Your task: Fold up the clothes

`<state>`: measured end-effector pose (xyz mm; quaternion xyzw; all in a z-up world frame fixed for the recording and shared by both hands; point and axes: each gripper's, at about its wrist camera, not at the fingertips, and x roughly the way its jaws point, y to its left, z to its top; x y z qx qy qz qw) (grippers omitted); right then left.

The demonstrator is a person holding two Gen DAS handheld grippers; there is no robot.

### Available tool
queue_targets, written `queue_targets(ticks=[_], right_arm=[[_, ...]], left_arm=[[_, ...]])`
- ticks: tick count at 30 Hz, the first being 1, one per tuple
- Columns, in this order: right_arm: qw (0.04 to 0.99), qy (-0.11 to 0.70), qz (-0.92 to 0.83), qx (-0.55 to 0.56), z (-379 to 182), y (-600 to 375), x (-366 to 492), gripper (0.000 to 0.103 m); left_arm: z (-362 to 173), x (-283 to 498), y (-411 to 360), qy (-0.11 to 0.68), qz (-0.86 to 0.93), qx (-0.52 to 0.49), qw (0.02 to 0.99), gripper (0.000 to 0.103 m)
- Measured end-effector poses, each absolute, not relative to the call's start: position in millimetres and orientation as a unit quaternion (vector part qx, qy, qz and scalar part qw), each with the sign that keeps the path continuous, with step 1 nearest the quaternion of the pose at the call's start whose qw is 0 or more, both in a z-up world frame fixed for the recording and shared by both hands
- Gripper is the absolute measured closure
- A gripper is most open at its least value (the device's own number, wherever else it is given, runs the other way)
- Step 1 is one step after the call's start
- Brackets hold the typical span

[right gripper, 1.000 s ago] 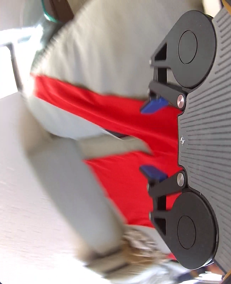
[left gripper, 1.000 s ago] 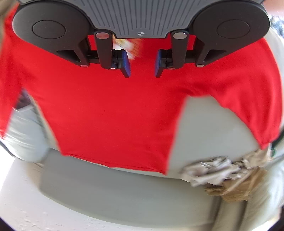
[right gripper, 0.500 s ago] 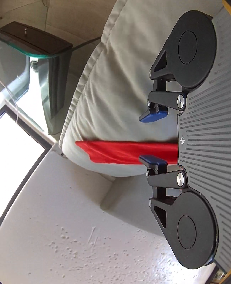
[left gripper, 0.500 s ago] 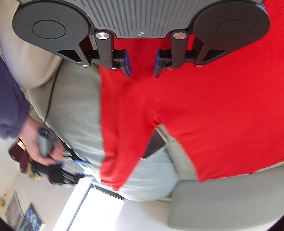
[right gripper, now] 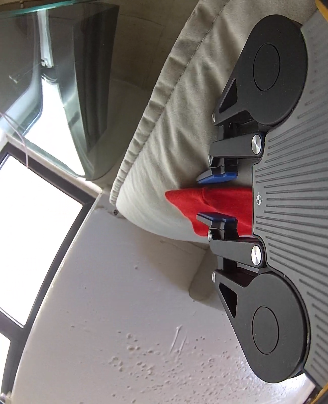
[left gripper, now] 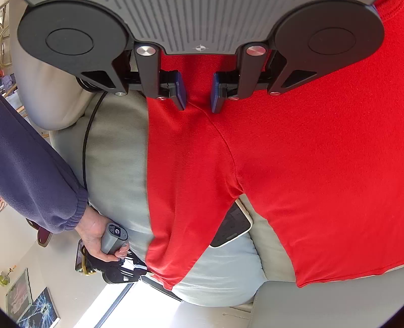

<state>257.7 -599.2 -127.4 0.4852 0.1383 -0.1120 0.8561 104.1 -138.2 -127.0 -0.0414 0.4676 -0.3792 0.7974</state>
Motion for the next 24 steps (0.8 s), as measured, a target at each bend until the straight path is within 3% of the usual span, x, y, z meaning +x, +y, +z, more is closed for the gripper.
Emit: queue_targets(ticks=[4, 9, 15, 22, 24], right_arm=[[0.892, 0.132, -0.141, 0.408, -99, -578, 249, 0.095], [0.950, 0.100, -0.147, 0.256, -17, -507, 214, 0.095], [0.992, 0.072, -0.055, 0.085, 57, -357, 132, 0.096], [0.993, 0.102, 0.050, 0.029, 33, -174, 42, 0.095], [0.983, 0.160, 0.092, 0.023, 8, -140, 36, 0.095]], left_arm=[[-122, 100, -142, 0.464, -0.373, -0.023, 0.803, 0.077], [-102, 92, -135, 0.444, -0.340, -0.017, 0.829, 0.079], [-50, 63, -33, 0.366, -0.250, -0.102, 0.891, 0.075], [-31, 20, 123, 0.287, -0.042, -0.233, 0.928, 0.073], [-38, 10, 147, 0.277, -0.019, -0.262, 0.924, 0.073]])
